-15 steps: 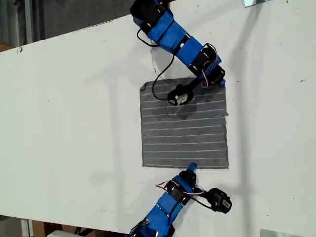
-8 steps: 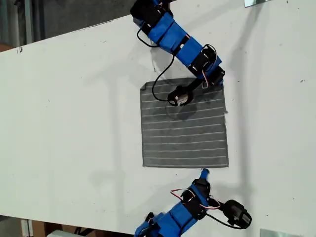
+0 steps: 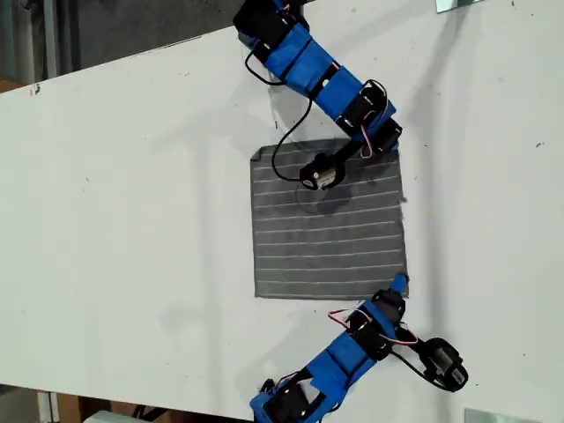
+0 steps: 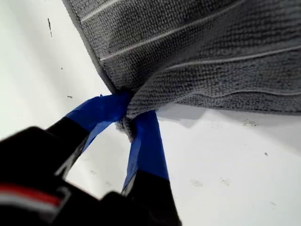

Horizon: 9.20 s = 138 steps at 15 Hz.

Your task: Grasp corners of a square towel and fold twice.

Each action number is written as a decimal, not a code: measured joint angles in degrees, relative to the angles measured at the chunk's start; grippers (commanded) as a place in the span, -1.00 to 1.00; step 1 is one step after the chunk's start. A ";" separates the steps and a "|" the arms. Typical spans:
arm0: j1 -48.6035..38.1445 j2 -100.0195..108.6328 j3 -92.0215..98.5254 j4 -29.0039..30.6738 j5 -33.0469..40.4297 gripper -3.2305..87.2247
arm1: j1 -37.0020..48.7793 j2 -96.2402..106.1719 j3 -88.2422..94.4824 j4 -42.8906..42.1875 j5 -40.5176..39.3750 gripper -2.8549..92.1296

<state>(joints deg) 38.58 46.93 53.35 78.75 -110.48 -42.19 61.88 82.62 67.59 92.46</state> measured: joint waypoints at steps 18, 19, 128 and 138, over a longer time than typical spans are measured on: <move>-13.71 8.53 -5.27 -5.80 21.01 -0.93 | 9.58 -4.66 -27.42 20.30 -11.95 -0.94; -13.54 9.23 -5.27 -6.33 22.06 -0.93 | 9.49 -1.41 -24.79 19.78 -11.43 -0.94; -62.05 148.18 123.57 -3.25 29.36 -0.17 | 36.12 123.93 80.07 5.71 -6.06 -0.33; -34.72 151.35 125.07 -3.60 48.60 -0.54 | 31.55 126.04 84.64 14.24 -6.68 -0.43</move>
<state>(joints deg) 3.87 198.28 178.42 75.15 -61.88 -10.63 187.91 167.26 81.83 85.78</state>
